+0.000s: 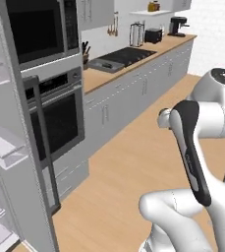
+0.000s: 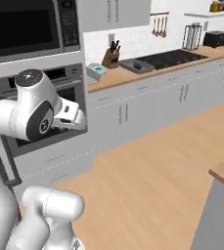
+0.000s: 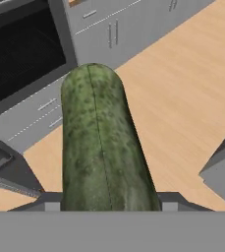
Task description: Place one cucumber and one steak in each tupperware on the nearby counter, to pack two identical lunches.
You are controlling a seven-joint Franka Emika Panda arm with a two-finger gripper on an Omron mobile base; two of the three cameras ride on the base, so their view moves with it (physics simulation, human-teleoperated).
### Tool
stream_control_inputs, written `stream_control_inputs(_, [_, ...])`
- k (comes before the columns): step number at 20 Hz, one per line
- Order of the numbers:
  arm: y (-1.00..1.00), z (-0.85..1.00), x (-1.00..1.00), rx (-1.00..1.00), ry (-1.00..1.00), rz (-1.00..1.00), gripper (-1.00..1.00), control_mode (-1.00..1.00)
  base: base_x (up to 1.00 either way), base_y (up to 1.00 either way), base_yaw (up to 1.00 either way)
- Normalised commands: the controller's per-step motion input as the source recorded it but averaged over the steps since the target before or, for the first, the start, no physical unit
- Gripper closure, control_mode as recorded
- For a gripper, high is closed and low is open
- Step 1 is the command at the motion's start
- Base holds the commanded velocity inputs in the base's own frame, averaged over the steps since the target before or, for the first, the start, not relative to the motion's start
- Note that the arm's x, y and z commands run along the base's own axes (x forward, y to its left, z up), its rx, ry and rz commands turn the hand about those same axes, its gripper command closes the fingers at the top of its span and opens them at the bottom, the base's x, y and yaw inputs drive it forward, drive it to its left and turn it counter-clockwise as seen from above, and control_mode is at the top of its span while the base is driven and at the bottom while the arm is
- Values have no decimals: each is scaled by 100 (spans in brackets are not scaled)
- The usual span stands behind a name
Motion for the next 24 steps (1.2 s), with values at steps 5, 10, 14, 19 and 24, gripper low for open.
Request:
stream_control_inputs(5, [0,0,0,0,0,0,100,100,100,-15,-1])
stream_control_inputs(10, [0,0,0,0,0,0,100,100,100,0,8])
stream_control_inputs(14, [0,0,0,0,0,0,100,100,100,0,20])
stream_control_inputs(19, [0,0,0,0,0,0,100,100,100,-8,29])
stream_control_inputs(24, [0,0,0,0,0,0,100,100,100,-29,36])
